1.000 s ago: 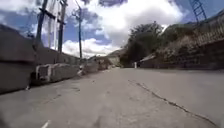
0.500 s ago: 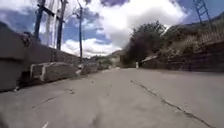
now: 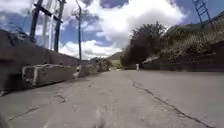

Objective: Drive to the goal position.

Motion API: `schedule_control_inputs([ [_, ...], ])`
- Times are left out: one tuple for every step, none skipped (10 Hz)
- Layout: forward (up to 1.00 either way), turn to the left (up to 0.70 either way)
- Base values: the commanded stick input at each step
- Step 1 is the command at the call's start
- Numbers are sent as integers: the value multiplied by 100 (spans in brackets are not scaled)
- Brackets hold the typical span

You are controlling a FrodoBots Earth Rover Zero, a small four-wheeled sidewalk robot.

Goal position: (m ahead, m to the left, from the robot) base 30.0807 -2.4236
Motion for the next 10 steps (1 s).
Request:
schedule_control_inputs([
  [70, 0],
  [70, 0],
  [70, 0],
  [70, 0],
  [70, 0],
  [70, 0],
  [70, 0],
  [70, 0],
  [70, 0],
  [70, 0],
])
